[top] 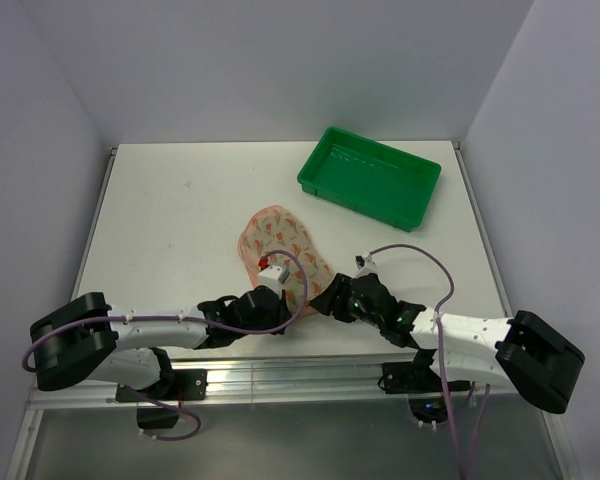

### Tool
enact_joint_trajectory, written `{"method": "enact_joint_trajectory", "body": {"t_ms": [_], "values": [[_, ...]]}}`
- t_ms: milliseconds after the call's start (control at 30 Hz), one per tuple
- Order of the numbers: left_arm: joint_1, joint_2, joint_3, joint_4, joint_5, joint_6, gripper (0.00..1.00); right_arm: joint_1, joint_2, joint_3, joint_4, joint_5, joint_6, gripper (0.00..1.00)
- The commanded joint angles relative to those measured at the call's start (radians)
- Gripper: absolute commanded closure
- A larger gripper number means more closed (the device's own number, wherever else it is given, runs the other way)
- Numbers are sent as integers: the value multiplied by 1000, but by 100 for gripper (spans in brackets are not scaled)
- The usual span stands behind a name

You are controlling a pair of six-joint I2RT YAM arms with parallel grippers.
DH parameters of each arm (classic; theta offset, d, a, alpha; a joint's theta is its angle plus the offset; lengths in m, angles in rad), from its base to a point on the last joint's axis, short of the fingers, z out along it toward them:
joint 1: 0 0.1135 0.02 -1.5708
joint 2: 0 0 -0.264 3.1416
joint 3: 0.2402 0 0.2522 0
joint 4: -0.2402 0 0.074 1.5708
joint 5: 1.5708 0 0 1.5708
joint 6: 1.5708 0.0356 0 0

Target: Place the bra in the laundry bag and zip it closed

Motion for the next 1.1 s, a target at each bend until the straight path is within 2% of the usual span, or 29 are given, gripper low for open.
{"method": "enact_joint_trajectory", "body": {"t_ms": [0, 33, 100, 233, 300, 367, 400, 433, 500, 533, 567, 700, 800, 1000, 1067], "values": [[-7, -4, -1, 53, -22, 6, 94, -8, 21, -3, 78, -23, 2, 46], [-5, -5, -1, 51, -37, 0, 100, -8, 23, -4, 84, -21, 2, 47], [-5, -11, -3, 48, -50, -2, 100, -8, 29, -6, 88, -23, 4, 48], [-7, -27, -12, 42, -67, -13, 100, -10, 18, -15, 88, -2, 8, 65], [-5, -39, -17, 39, -68, -17, 100, -13, 18, -7, 81, -1, 4, 63], [-5, -39, -18, 36, -48, -11, 98, -13, 27, 2, 80, -12, -8, 55], [-5, -37, -17, 30, -19, -5, 94, -13, 30, 6, 80, -17, -10, 53], [-7, -39, -23, 27, -2, -4, 76, -13, 38, 6, 81, -17, -10, 53], [-7, -66, -38, 19, 34, -8, 55, -13, 43, 8, 84, -14, -10, 53], [-7, -79, -55, 11, 38, -19, 45, -13, 46, 8, 88, -14, -11, 57], [-7, -92, -63, 5, 39, -25, 44, -13, 47, 8, 91, -14, -8, 60], [-7, -116, -80, 13, 47, -43, 45, -13, 55, 8, 115, -24, -7, 85], [-7, -100, -74, 25, 15, -48, 45, -11, 56, 3, 118, -31, -7, 90], [-7, -31, -48, 85, -17, -31, 48, -11, 40, -3, 112, -32, -11, 93], [-7, -22, -35, 85, -42, -30, 52, -11, 44, -3, 115, -37, -13, 94]]}}
